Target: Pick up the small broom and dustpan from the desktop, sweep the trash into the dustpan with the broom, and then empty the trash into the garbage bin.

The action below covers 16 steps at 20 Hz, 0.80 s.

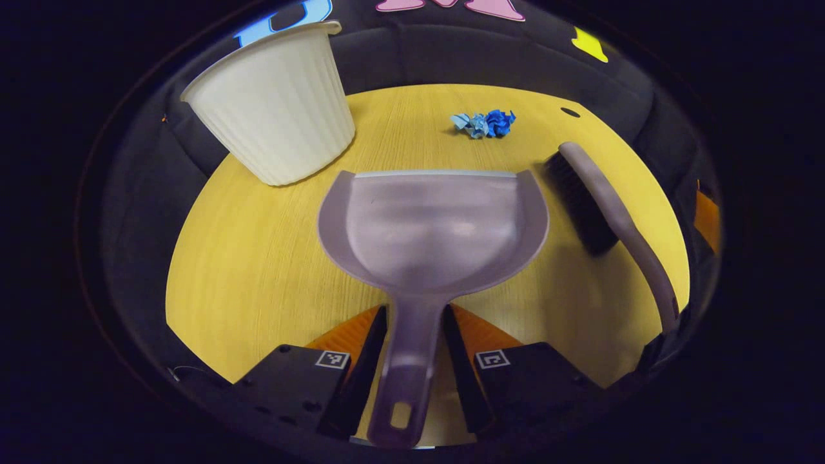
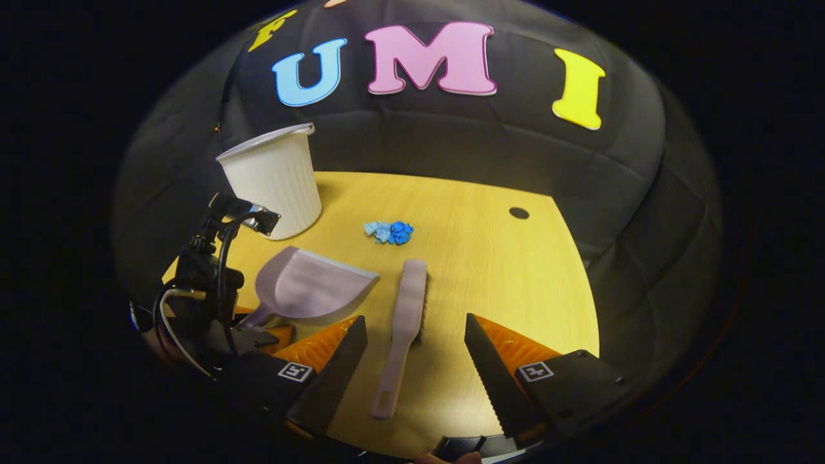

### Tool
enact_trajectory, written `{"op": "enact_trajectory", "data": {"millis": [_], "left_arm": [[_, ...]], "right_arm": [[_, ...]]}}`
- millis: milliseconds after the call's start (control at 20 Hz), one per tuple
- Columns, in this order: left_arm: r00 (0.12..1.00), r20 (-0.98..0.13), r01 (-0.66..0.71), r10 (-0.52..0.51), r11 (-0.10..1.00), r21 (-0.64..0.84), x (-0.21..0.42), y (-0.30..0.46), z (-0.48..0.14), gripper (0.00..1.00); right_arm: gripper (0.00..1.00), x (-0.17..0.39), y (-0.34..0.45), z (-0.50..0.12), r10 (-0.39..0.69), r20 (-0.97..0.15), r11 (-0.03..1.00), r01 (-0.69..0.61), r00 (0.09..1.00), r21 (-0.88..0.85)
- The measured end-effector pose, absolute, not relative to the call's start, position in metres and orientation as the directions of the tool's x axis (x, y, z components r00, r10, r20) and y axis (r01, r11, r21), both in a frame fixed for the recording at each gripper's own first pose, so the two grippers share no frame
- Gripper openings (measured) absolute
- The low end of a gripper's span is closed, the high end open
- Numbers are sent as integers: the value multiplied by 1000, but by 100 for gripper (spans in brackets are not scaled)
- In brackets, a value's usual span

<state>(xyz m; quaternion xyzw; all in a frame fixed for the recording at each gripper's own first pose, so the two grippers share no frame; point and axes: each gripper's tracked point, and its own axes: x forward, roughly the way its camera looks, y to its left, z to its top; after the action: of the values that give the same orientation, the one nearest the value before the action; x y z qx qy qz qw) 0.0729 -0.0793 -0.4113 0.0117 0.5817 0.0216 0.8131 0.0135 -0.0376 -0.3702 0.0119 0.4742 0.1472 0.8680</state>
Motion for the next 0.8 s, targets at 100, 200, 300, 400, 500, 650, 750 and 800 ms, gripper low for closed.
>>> {"op": "enact_trajectory", "data": {"millis": [100,200,300,400,500,650,750,800], "left_arm": [[286,-957,8,55,998,60,75,-81,-411,37],[260,-964,42,56,997,69,76,-82,-410,34],[246,-968,51,51,997,66,74,-81,-406,31],[232,-972,35,43,998,52,72,-80,-409,31],[240,-970,22,36,999,43,70,-77,-412,31],[287,-957,6,32,999,35,68,-67,-415,31],[311,-950,-22,12,1000,5,66,-65,-416,31],[316,-949,-30,-3,999,-13,63,-64,-418,31]], "right_arm": [[96,11,-40,-380,271,-841,957,-223,469,184],[94,8,-42,-389,266,-860,958,-216,436,187],[97,9,-40,-390,267,-866,958,-213,423,192],[97,7,-30,-397,270,-882,957,-212,387,200],[89,-5,-28,-416,218,-936,948,-289,277,135],[94,-28,-37,-419,122,-980,950,-304,155,70],[99,-31,-32,-423,99,-993,973,-215,69,82],[99,-32,-29,-429,86,-995,982,-173,44,78]]}}
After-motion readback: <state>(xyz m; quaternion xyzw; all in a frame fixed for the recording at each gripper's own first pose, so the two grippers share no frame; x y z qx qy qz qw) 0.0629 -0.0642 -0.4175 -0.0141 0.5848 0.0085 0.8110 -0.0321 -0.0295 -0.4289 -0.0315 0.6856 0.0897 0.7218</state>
